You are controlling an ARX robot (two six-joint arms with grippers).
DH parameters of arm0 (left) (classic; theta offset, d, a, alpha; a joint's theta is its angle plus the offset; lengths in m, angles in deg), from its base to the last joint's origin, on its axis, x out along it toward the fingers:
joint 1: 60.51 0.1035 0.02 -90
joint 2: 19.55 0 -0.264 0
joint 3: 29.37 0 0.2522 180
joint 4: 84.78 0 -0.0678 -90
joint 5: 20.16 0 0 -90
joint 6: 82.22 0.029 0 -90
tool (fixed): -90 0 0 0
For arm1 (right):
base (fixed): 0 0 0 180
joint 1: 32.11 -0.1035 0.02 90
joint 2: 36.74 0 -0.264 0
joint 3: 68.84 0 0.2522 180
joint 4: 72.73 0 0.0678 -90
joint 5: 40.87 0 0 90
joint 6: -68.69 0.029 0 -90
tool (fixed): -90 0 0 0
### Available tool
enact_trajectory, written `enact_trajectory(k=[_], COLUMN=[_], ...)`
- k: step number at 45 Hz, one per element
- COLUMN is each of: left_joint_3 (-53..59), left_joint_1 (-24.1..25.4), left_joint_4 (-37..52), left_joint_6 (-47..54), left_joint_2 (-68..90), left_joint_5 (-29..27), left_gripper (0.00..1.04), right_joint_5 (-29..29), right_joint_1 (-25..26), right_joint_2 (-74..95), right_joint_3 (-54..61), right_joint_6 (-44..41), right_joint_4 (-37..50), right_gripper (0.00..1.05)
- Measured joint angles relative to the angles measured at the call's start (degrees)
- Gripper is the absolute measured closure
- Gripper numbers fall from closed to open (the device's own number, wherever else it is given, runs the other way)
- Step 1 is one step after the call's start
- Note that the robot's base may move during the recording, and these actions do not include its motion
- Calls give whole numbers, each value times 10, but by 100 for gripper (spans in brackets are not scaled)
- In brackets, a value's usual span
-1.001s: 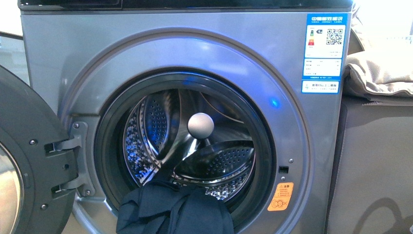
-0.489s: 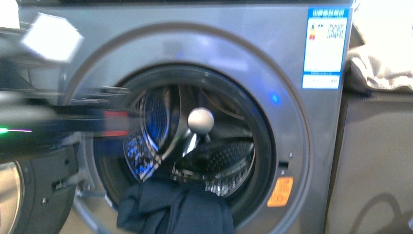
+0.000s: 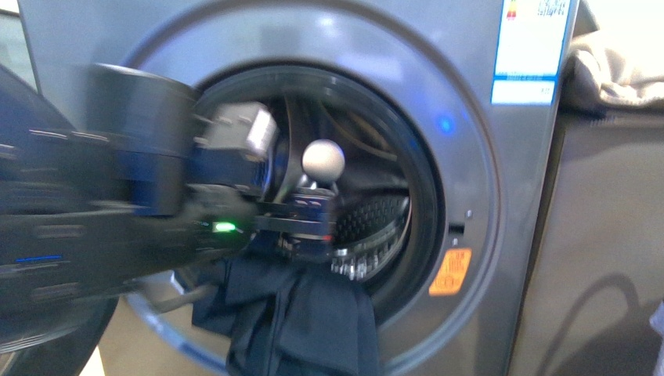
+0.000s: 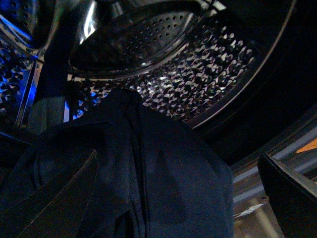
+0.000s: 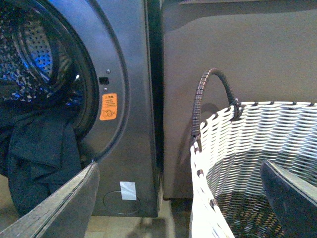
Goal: Collect clothes from washing machine
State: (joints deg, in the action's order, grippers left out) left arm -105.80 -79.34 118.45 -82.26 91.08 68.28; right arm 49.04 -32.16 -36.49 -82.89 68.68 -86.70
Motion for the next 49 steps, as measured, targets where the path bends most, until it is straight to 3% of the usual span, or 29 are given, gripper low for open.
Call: enact_trajectory(k=[29, 35, 41, 49], left_joint_3=[-226, -250, -256, -254], left_joint_1=[31, 56, 60, 53], left_joint_4=[-101, -174, -209, -228], left_joint_6=[49, 61, 62, 12], left_joint_2=[195, 211, 222, 225], left_joint_5=[-69, -129, -124, -76], left_gripper=[6, 6, 7, 7], right_joint_5=[0, 0, 0, 0], right_joint_1=[0, 0, 0, 0], right_joint_2=[0, 0, 0, 0], right_joint_3=[0, 0, 0, 0], right_joint_6=[0, 0, 0, 0], right_joint_4=[0, 0, 0, 0], right_gripper=[8, 8, 8, 8])
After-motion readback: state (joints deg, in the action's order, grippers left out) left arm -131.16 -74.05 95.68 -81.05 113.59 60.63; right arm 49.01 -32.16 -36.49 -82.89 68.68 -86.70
